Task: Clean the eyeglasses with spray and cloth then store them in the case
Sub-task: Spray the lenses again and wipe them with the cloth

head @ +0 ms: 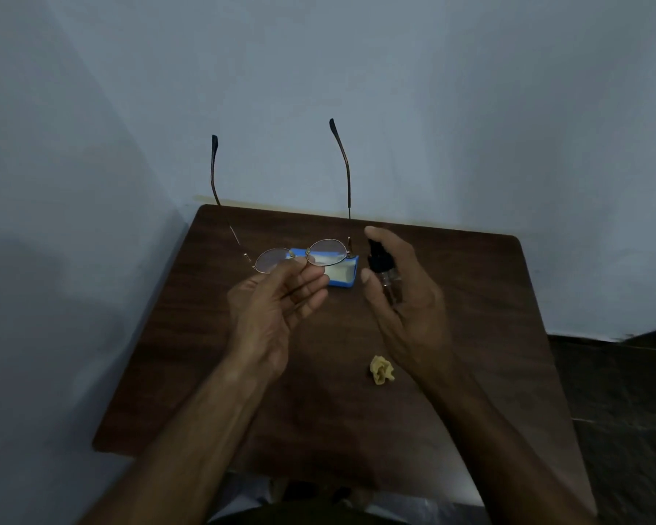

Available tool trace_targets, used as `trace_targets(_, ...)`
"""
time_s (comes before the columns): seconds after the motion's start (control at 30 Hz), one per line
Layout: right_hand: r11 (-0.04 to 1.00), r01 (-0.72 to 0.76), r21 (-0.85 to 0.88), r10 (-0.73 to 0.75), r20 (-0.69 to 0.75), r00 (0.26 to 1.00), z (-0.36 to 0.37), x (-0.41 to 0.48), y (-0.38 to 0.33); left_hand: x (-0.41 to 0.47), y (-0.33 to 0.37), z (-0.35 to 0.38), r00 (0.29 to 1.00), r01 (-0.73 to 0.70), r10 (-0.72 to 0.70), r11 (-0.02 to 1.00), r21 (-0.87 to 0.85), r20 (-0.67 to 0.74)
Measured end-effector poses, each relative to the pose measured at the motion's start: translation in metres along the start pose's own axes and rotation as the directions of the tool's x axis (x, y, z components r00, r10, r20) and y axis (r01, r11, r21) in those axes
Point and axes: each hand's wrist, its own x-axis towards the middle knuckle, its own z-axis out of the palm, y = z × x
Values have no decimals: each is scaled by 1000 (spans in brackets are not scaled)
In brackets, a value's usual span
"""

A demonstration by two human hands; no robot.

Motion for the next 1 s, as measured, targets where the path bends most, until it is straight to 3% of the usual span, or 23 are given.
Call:
trace_targets(0.33,999,42,-26,-44,-78,996,5,23,6,5,-4,2,999,-9,9,1000,5,-47)
trace_targets(0.5,995,90,39,-90,-2,996,3,41,7,6,-4,0,998,-38,39,999,11,-57)
trace_targets(0.6,990,131,46,-129,-32,991,2,52,4,8,-3,-2,996,-59,59,998,8,-68)
trace_targets(0.83,981,148,127,-136,-99,986,-6,92,-18,11,-5,-7,990,-101,105,994,44,-91)
trace_targets(1.0,984,78,157,-66,-78,995,-8,101,-25,16,-8,-10,987,-119,125,991,61,-105)
